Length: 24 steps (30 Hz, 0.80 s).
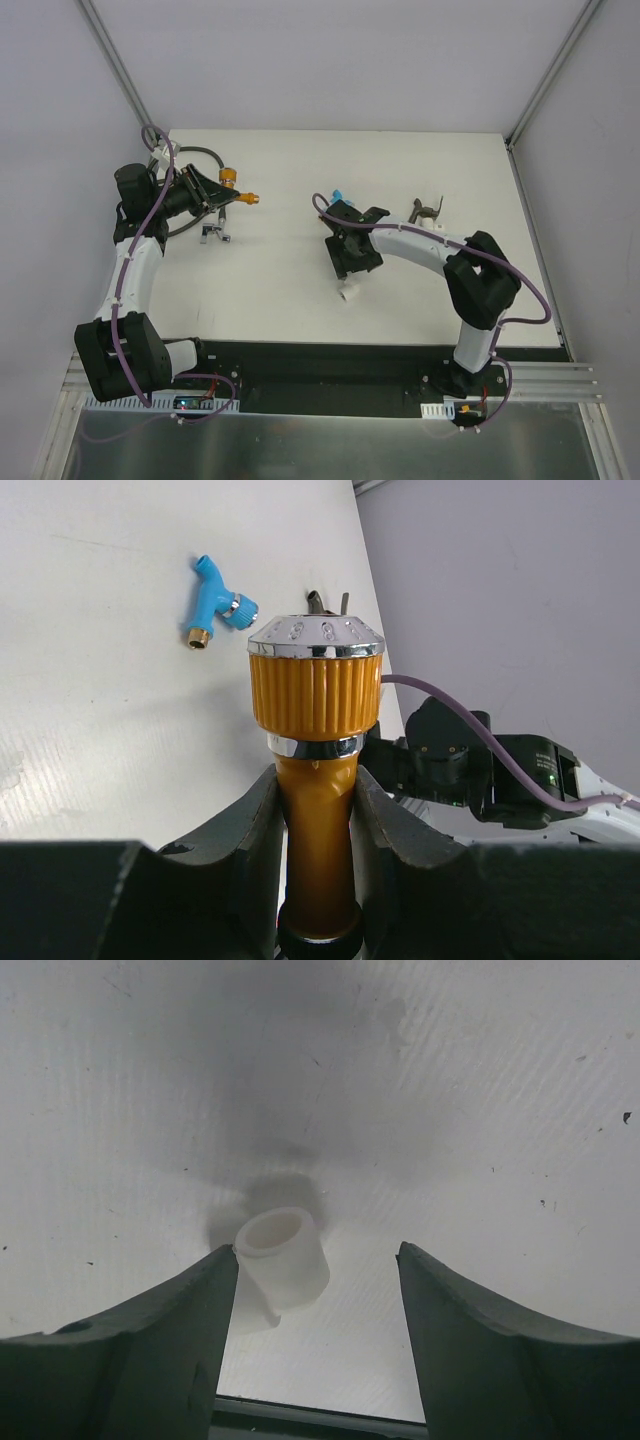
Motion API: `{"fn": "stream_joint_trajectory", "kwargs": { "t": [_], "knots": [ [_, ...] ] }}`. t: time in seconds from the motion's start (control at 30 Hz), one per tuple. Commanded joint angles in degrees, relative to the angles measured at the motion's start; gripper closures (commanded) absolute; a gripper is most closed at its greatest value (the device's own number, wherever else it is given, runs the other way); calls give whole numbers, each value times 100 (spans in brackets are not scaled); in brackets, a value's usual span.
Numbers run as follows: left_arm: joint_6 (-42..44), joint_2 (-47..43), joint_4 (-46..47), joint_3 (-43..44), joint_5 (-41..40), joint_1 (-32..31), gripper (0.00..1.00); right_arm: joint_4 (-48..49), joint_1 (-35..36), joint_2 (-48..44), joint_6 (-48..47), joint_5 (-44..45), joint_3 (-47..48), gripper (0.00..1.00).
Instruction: Install the water faucets
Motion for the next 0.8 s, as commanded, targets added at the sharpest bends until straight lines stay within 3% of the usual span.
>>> {"fn": "stream_joint_trajectory", "kwargs": {
  "t": [0.0, 0.57, 0.77],
  "knots": [
    [-66, -28, 268, 110, 171, 34, 100, -101, -75, 10, 92, 175, 109, 33],
    [-101, -2, 286, 83, 180, 34, 100, 108, -268, -1236, 481, 369, -875, 35],
    [-109, 7, 295, 92, 197, 34, 100, 645, -277, -1581, -187, -674, -1060, 28]
  ]
}}
